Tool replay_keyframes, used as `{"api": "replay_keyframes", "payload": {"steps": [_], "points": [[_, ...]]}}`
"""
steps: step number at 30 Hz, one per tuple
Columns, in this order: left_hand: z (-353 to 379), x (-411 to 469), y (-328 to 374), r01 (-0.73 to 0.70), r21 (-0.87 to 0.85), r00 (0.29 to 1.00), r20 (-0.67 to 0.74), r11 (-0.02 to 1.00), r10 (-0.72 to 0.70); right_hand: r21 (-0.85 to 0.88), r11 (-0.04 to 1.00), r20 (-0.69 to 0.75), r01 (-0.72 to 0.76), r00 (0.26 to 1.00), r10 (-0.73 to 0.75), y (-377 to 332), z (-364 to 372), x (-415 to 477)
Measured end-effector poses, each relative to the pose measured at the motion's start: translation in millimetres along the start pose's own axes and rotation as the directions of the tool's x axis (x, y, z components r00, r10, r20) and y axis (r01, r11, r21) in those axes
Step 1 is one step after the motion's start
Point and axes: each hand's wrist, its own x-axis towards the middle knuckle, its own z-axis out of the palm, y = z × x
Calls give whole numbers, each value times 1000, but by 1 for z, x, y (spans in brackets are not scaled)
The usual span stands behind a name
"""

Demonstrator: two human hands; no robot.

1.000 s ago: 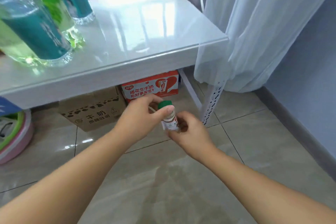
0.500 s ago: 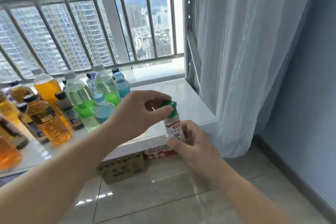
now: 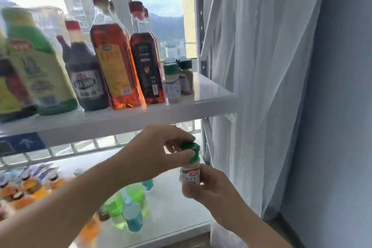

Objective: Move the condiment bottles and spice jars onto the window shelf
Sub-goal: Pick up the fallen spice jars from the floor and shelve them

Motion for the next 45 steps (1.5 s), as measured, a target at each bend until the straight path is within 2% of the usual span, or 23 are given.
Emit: {"api": "replay_keyframes", "payload": {"steps": [8,14,27,34,45], "points": [[-117,75,85,68,-27,996,53,997,-67,-31,999,-84,44,995,-47,-144,-38,31],[-153,106,122,157,6,986,48,988,-157,-109,993,-65,-43,997,36,-208,-67,45],[-157,136,86,206,54,977,40,977,-208,-349,934,-210,-77,978,3,-199,-66,110],[-166,157,52,198,36,980,21,979,-199,-401,893,-292,-205,952,87,-166,-68,157],[-170,173,33,176,-40,984,30,984,-175,-507,821,-301,-263,946,117,-147,-62,187]]}}
